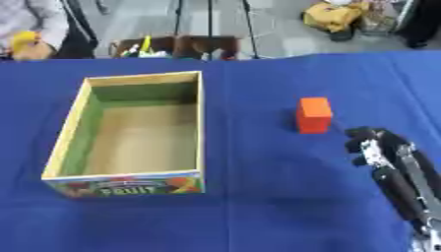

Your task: Pick up objects on the table and place them in the box.

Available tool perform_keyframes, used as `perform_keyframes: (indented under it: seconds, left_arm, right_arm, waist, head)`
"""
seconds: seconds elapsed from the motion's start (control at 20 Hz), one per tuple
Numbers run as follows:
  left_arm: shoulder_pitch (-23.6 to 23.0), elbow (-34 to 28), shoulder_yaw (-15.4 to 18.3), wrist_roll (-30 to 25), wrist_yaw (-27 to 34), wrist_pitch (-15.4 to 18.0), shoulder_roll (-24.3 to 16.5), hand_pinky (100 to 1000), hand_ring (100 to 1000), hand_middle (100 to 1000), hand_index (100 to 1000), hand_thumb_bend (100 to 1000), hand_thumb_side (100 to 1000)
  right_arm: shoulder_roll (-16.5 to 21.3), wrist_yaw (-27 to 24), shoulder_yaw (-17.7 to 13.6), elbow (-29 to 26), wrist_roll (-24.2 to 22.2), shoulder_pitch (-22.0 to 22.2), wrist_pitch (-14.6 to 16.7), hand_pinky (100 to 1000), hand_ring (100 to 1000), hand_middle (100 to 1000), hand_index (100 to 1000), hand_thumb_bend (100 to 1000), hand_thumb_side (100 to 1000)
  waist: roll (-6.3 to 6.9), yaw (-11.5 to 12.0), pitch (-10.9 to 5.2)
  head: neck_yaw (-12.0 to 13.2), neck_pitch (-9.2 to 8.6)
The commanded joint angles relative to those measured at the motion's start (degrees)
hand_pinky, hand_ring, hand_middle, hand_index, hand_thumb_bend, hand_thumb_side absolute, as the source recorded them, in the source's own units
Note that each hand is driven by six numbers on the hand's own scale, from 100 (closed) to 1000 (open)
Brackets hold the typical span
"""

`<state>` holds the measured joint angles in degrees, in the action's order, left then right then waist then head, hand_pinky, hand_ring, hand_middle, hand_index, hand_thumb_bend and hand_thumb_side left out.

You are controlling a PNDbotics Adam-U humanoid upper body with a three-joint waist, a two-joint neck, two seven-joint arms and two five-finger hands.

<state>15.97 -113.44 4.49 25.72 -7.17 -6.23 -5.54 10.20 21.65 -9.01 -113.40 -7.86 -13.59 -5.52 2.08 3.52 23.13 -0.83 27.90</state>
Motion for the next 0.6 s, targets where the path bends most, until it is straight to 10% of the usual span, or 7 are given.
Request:
perform_keyframes:
  seconds: [0.05,0.6]
  left_arm:
    - [0.23,-1.15,0.09,0.18,-0.47,0.06,-0.63,275,665,546,468,100,855]
    - [0.08,-1.15,0.15,0.35,-0.46,-0.03,-0.73,276,665,547,472,100,855]
  right_arm:
    - [0.51,-0.08,-0.36,-1.19,0.01,-0.23,0.11,586,669,579,738,100,937]
    - [2.79,-0.69,-0.79,-1.19,1.22,-1.22,1.4,588,677,587,741,100,938]
  waist:
    - [-0.09,-0.01,-1.13]
    - [-0.1,-0.1,-1.53]
  head:
    - [-0.19,-0.69]
    - [-0.19,-0.47]
